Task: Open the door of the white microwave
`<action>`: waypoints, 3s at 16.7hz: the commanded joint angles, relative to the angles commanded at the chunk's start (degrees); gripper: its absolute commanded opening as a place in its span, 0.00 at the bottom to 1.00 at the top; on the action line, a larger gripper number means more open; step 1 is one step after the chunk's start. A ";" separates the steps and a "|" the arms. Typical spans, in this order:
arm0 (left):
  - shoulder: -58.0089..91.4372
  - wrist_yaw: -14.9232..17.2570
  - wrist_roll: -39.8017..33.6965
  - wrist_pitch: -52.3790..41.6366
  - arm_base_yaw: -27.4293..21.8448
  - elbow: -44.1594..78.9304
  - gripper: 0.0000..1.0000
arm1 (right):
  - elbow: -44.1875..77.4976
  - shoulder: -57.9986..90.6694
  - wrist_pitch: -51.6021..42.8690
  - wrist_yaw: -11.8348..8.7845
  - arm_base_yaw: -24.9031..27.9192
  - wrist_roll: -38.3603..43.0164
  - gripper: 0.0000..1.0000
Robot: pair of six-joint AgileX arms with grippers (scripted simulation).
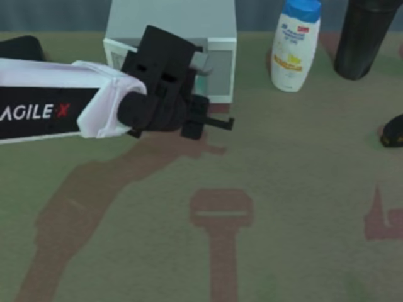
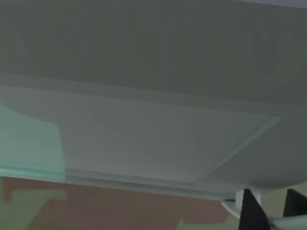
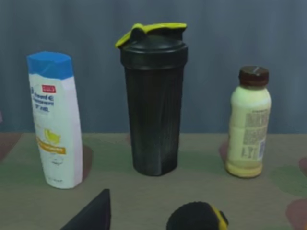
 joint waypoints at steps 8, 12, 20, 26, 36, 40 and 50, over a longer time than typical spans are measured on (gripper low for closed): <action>-0.75 1.10 1.59 0.44 0.62 -1.33 0.00 | 0.00 0.00 0.00 0.00 0.00 0.00 1.00; -0.75 1.10 1.59 0.44 0.62 -1.33 0.00 | 0.00 0.00 0.00 0.00 0.00 0.00 1.00; -0.75 1.10 1.59 0.44 0.62 -1.33 0.00 | 0.00 0.00 0.00 0.00 0.00 0.00 1.00; -0.75 1.10 1.59 0.44 0.62 -1.33 0.00 | 0.00 0.00 0.00 0.00 0.00 0.00 1.00; -2.87 4.55 5.57 1.37 2.01 -4.10 0.00 | 0.00 0.00 0.00 0.00 0.00 0.00 1.00; -2.95 4.74 5.83 1.39 2.11 -4.31 0.00 | 0.00 0.00 0.00 0.00 0.00 0.00 1.00; -2.95 4.74 5.83 1.39 2.11 -4.31 0.00 | 0.00 0.00 0.00 0.00 0.00 0.00 1.00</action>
